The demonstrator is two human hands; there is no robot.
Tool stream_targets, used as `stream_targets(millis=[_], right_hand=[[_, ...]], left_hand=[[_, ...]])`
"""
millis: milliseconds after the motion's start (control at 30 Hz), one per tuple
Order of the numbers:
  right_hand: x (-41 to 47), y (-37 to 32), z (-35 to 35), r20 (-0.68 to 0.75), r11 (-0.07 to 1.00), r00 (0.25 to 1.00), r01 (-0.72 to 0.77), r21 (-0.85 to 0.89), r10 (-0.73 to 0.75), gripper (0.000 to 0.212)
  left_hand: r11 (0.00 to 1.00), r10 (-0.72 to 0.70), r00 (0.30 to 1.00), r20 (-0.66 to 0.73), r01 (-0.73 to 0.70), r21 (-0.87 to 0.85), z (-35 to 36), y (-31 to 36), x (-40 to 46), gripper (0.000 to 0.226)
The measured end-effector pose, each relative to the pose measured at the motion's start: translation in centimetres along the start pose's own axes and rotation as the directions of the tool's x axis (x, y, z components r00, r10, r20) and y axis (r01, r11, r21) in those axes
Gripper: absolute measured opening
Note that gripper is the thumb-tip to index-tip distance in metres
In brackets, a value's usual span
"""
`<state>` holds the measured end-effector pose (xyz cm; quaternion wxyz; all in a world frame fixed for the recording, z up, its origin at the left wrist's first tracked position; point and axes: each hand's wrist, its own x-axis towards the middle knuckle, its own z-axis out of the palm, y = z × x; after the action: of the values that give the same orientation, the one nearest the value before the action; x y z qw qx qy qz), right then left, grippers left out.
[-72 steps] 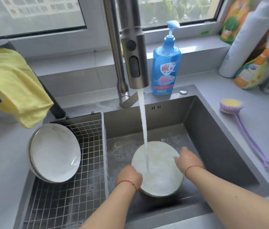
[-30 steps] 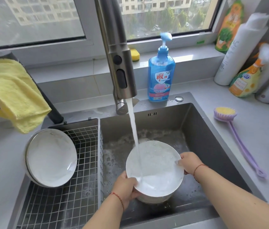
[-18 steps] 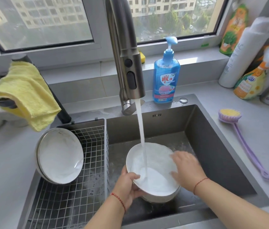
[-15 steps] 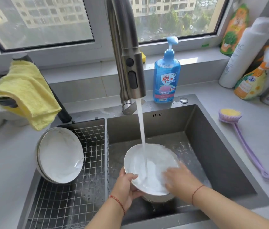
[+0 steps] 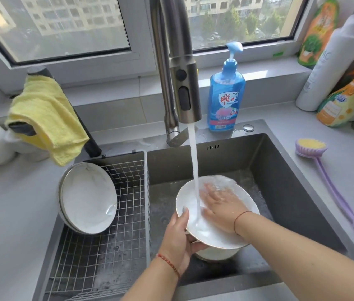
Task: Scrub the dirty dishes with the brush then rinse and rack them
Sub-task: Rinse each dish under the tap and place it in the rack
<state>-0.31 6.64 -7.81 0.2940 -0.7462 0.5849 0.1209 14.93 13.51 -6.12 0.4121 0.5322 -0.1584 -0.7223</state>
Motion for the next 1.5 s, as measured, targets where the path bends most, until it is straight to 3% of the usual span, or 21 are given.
stream_targets(millis=[133, 200, 233, 300, 433, 600, 700, 800, 900, 967, 1000, 1067, 1100, 1200, 1267, 1367, 1500], right_hand=[[-2.7, 0.9, -0.7, 0.080, 0.986, 0.996, -0.023, -0.164, 0.037, 0.076], [-4.8, -0.1, -0.5, 0.144, 0.974, 0.989, 0.074, -0.215, -0.043, 0.060], [-5.8, -0.8, -0.3, 0.157, 0.978, 0.982, 0.131, -0.163, -0.105, 0.050], [-7.2, -2.2, -0.1, 0.177, 0.969, 0.956, 0.244, -0.033, -0.235, 0.053], [-5.3, -4.2, 1.1, 0.102, 0.934, 0.937, 0.314, 0.171, -0.334, 0.051], [-2.0, -3.2, -0.6, -0.072, 0.967, 0.970, 0.238, 0.090, -0.232, 0.053], [-1.7, -1.0, -1.5, -0.067, 0.990, 0.995, 0.059, -0.129, -0.068, 0.057], [-2.7, 0.9, -1.5, -0.082, 0.973, 0.994, -0.088, -0.215, 0.072, 0.066], [-3.7, 2.4, -0.2, -0.041, 0.959, 0.997, -0.076, -0.272, 0.068, 0.081], [-4.9, 2.8, 0.5, 0.002, 0.981, 1.000, 0.025, -0.192, -0.025, 0.109], [-5.7, 3.0, 0.8, 0.001, 0.991, 0.998, 0.070, -0.111, -0.071, 0.108], [-7.0, 3.3, 1.1, -0.049, 0.979, 0.983, 0.181, 0.098, -0.177, 0.074], [-7.4, 3.5, 1.3, -0.076, 0.962, 0.972, 0.233, 0.142, -0.224, 0.067], [-8.2, 3.7, 2.2, -0.330, 0.927, 0.882, 0.372, 0.052, -0.335, 0.050], [-8.2, 4.0, 2.4, -0.423, 0.919, 0.852, 0.382, 0.097, -0.310, 0.044], [-8.3, 3.1, 1.2, -0.461, 0.924, 0.846, 0.361, 0.127, -0.267, 0.037], [-8.4, 2.3, -0.8, -0.333, 0.917, 0.926, 0.279, 0.285, -0.178, 0.022]], left_hand=[[0.999, 0.050, 0.997, -0.052, -0.048, 0.025, -0.6, 0.7, 0.4, 0.024], [0.996, 0.079, 0.996, -0.049, -0.078, 0.036, -0.8, 1.1, 0.5, 0.022], [0.996, 0.083, 0.996, -0.044, -0.082, 0.035, -0.8, 1.2, 0.5, 0.023], [0.997, 0.070, 0.997, -0.025, -0.070, 0.034, -0.8, 1.2, 0.5, 0.028], [0.994, 0.050, 0.999, 0.008, -0.050, 0.095, -0.4, 0.7, 0.3, 0.045], [0.991, 0.047, 0.996, 0.070, -0.055, 0.119, 0.2, 0.4, -0.2, 0.047], [0.994, 0.063, 0.998, 0.011, -0.064, 0.092, 0.1, 0.4, 0.0, 0.041], [0.993, 0.090, 0.994, -0.062, -0.085, 0.086, -0.2, 0.8, 0.1, 0.036], [0.992, 0.092, 0.990, -0.105, -0.082, 0.100, -0.6, 1.0, 0.4, 0.034], [0.993, 0.058, 0.990, -0.129, -0.043, 0.110, -0.7, 1.1, 0.6, 0.035], [0.993, 0.040, 0.989, -0.144, -0.024, 0.112, -0.7, 1.2, 0.8, 0.036], [0.992, 0.011, 0.985, -0.171, 0.011, 0.124, -0.8, 1.5, 1.1, 0.036], [0.992, -0.002, 0.983, -0.184, 0.025, 0.124, -0.7, 1.6, 1.3, 0.037], [0.990, -0.054, 0.977, -0.209, 0.079, 0.113, -0.2, 1.9, 1.6, 0.040], [0.990, -0.079, 0.974, -0.212, 0.102, 0.101, 0.2, 2.3, 1.9, 0.040], [0.985, -0.097, 0.982, -0.161, 0.118, 0.127, 1.2, 3.0, 2.0, 0.049], [0.949, -0.063, 0.988, -0.139, 0.102, 0.299, 2.2, 2.2, 2.9, 0.068]])
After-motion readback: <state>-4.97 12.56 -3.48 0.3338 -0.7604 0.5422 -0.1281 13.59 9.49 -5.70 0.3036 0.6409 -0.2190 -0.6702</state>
